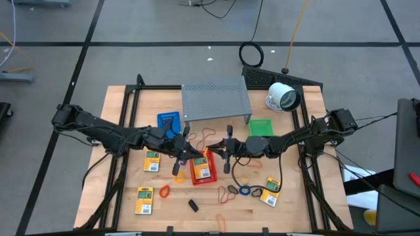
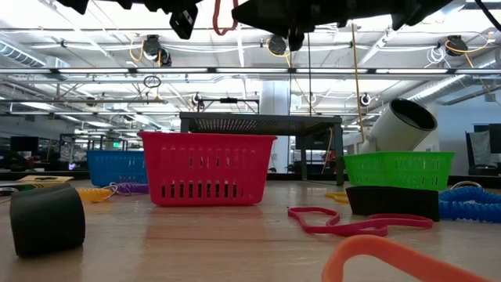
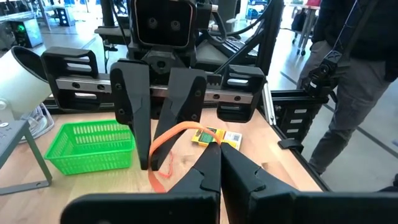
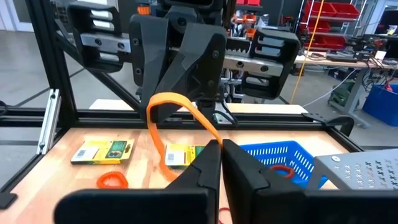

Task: Pick & Place Office Desk Supplies
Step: Put the middle orange rubber band into the green bin

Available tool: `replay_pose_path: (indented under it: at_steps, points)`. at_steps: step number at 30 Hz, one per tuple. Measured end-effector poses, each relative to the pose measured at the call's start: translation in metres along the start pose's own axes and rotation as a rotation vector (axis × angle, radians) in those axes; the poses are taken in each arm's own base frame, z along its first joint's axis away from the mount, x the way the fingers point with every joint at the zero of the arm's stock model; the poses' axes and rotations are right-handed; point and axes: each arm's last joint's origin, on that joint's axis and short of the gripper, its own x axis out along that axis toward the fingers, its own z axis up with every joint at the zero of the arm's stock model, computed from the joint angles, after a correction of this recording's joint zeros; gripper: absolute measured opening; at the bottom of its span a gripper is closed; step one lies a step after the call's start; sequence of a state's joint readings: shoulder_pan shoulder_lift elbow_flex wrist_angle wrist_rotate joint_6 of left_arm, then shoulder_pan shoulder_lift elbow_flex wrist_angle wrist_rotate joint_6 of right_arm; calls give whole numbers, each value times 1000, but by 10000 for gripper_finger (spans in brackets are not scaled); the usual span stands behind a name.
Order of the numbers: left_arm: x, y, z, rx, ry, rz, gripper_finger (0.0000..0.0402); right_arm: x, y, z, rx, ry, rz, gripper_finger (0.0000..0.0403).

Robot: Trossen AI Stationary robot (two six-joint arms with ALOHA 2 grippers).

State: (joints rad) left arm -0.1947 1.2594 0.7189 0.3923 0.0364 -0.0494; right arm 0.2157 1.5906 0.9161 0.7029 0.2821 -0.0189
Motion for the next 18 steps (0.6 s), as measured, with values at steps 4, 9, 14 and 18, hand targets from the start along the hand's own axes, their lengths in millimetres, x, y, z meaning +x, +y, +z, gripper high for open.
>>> replay_pose_path:
  at_steps: [4,9,14,18]
  points:
    - [0,0,-1,14,8,1,5,0,0,-1,-11,13,0,2]
    - [0,0,-2,31,23,-1,37,0,0,-1,-13,15,0,1]
    - [0,-1,-2,13,25,-1,82,0,0,-2,-14,19,0,1]
    - [0,-1,-2,-6,26,-1,119,0,0,-2,-14,19,0,1]
